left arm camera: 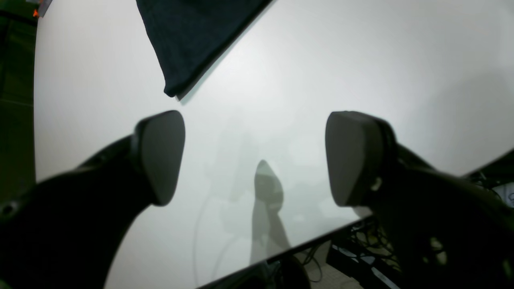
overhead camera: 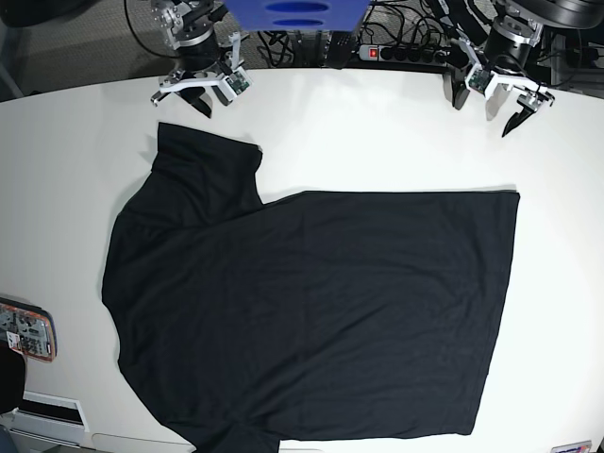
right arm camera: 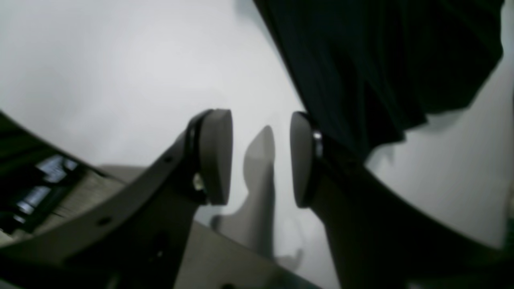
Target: Fold the T-shirt properly
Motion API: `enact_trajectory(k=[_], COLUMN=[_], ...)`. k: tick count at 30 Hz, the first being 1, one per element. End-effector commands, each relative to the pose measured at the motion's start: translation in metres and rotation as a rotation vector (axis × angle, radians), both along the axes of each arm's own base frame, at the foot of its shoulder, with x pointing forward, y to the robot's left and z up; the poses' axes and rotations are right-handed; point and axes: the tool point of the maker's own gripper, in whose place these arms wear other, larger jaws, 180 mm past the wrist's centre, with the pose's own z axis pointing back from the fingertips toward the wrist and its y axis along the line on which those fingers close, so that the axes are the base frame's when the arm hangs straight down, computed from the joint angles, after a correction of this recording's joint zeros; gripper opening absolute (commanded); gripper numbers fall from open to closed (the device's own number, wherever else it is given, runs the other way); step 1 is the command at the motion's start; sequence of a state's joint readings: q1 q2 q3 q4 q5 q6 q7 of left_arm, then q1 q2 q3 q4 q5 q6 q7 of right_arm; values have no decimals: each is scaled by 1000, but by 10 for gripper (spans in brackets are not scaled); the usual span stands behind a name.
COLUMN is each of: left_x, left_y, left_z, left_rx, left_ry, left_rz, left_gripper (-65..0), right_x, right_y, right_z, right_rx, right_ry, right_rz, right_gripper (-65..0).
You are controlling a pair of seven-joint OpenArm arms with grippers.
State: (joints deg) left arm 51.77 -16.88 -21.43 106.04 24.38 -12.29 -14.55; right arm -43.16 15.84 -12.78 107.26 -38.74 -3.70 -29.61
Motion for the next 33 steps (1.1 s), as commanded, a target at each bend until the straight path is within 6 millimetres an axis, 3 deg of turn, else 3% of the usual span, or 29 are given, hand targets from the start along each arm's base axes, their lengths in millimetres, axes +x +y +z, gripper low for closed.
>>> enact_trajectory(k=[1, 5, 8, 12, 16, 23, 26, 27, 31, 33], left_x=[2, 2, 3, 3, 2, 2, 2, 2, 2, 2], left_y=[1, 1, 1, 1, 1, 1, 1, 1, 1, 1], left_z=[8, 7, 8, 8, 7, 7, 7, 7, 7, 7], left_rx=[4, 5, 3, 4, 5, 5, 5, 5, 4, 5], left_ry=[-27, -26, -30, -28, -25, -23, -23, -23, -26, -25], left_rz=[-7, -5, -8, -7, -5, -5, -5, -5, -6, -5], left_gripper=[-152, -152, -152, -152, -152, -152, -152, -152, -152, -152], right_x=[-12, -32, -43, -18, -12, -20, -39, -37, 18, 32], right_y=[-12, 5, 7, 0, -3, 10, 1, -4, -5, -3], right_z=[-6, -15, -21, -26, -38, -47, -66, -71, -67, -64], right_rx=[-61, -84, -108, -150, -211, -270, -296, -317, -348, -345], right_ry=[62, 147, 194, 172, 189, 200, 272, 279, 207, 180], right_rz=[15, 83, 98, 96, 115, 203, 211, 213, 242, 238], right_gripper=[-417, -417, -417, -417, -417, -416, -416, -416, -416, -416])
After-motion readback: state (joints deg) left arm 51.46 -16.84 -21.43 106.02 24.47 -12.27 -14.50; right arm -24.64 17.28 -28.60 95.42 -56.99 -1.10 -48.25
